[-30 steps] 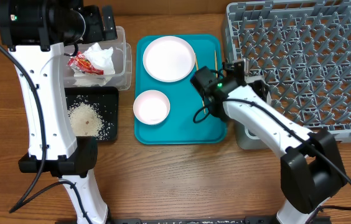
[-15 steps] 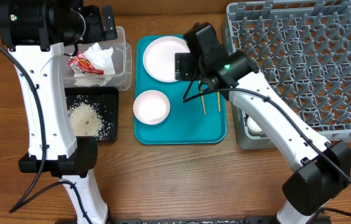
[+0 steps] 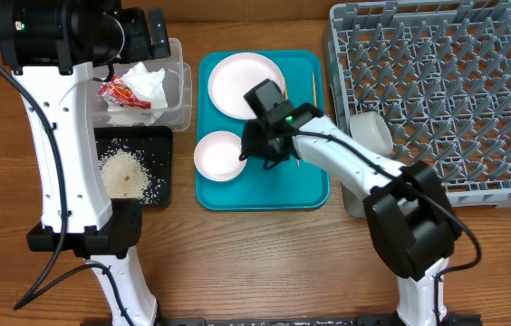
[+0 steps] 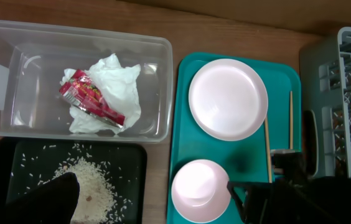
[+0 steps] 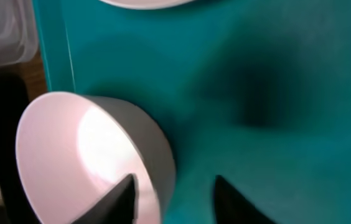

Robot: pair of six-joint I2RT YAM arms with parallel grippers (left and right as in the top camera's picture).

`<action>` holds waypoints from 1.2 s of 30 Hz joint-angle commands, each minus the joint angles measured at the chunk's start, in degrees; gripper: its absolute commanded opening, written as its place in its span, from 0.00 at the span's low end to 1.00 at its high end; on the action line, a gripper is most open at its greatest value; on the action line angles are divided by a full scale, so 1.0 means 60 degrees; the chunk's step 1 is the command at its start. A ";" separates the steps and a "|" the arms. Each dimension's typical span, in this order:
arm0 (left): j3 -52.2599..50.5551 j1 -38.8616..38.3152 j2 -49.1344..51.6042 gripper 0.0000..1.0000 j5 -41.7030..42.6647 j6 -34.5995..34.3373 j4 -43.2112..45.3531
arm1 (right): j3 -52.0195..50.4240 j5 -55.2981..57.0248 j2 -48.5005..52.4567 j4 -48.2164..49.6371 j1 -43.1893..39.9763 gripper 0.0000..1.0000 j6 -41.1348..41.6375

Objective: Sort waste into correct bins and load items into the dishwasher
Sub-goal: 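Reach the right gripper to the pink bowl on the teal tray and grasp it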

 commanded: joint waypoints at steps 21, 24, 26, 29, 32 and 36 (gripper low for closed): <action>0.0135 -0.0029 -0.0197 1.00 -0.0066 -0.0098 -0.0018 | 0.0044 0.0459 0.0244 0.0044 0.0463 0.33 0.0532; 0.0135 -0.0029 -0.0197 1.00 -0.0066 -0.0098 -0.0018 | 0.0044 0.0291 0.0244 -0.0022 0.0463 0.24 0.0532; 0.0135 -0.0029 -0.0197 1.00 -0.0066 -0.0098 -0.0018 | 0.0044 0.0317 0.0248 -0.0109 0.0463 0.14 0.0532; 0.0135 -0.0029 -0.0197 1.00 -0.0066 -0.0098 -0.0018 | 0.0055 0.0466 0.0193 -0.0120 0.0430 0.04 0.0532; 0.0135 -0.0029 -0.0197 1.00 -0.0066 -0.0098 -0.0018 | 0.0251 0.0616 -0.0160 -0.0350 0.0146 0.04 0.0525; 0.0135 -0.0029 -0.0197 1.00 -0.0066 -0.0098 -0.0018 | 0.0900 0.1151 -0.1249 -0.0758 -0.0499 0.04 -0.0492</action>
